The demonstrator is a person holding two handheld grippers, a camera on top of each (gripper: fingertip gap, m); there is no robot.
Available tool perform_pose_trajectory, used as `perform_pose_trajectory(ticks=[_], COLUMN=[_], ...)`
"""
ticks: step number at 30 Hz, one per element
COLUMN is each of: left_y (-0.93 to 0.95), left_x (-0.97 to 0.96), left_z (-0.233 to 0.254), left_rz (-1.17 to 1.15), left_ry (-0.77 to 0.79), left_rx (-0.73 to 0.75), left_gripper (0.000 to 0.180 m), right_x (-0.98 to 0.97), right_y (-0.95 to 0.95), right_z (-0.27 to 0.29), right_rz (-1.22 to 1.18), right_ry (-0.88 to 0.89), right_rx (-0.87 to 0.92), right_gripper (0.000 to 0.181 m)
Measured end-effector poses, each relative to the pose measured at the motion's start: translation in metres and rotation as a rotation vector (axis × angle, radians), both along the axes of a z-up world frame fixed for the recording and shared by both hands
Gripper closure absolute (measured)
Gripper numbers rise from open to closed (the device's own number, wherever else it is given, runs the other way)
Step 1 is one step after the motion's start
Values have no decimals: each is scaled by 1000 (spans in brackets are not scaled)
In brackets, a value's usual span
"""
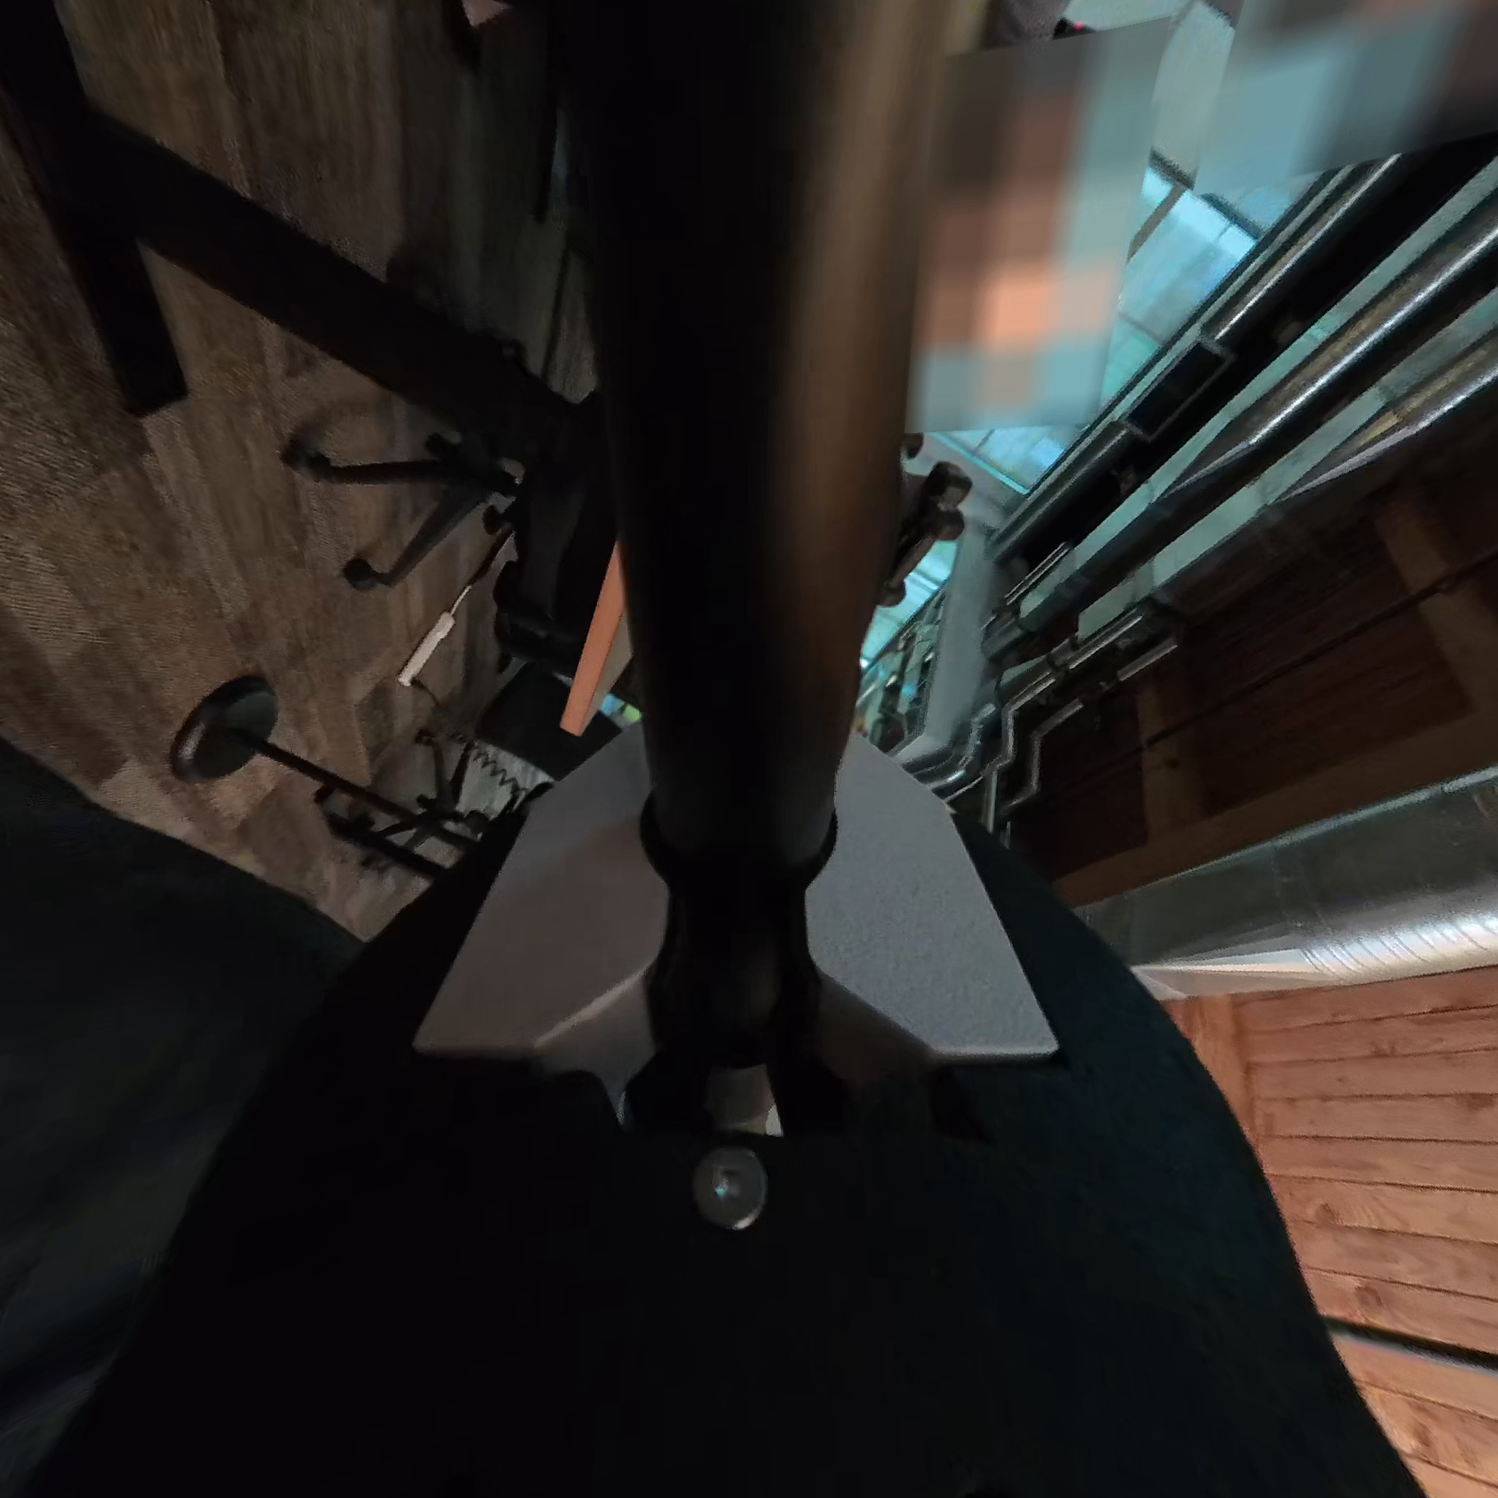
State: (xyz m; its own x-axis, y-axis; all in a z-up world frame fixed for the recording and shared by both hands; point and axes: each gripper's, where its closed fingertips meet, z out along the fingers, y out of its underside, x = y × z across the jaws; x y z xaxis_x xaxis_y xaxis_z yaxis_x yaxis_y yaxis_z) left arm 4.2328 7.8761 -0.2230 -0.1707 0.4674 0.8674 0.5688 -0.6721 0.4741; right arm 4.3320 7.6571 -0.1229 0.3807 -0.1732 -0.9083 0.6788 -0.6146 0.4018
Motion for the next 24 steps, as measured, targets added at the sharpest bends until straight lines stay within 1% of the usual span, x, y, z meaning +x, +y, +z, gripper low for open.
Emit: perform_pose_trajectory(ticks=[3,7,13,16,19,21,24], left_y=[75,181,319,394,470,519,576], left_x=[-69,-157,-301,-393,-493,-571,-666], left_z=[-4,-10,5,-6,-11,-5,12], left_rz=[-50,-90,-125,-109,-109,-84,-82], left_ry=[3,-16,-31,-44,-47,-31,-5], left_rx=[-10,12,16,16,32,45,39], left_gripper=[164,164,164,164,164,164,164], right_x=[-80,-182,-333,-426,-525,-599,-691], right_y=[68,168,297,375,454,502,559], right_z=[-1,-7,5,-11,-18,-14,5], right_rz=[-62,-85,-76,-97,-115,-126,-70], right_ry=[1,3,-20,-55,-44,-38,-1], right_rx=[-15,-28,-23,13,38,59,23], right_gripper=[156,156,156,156,156,157,156])
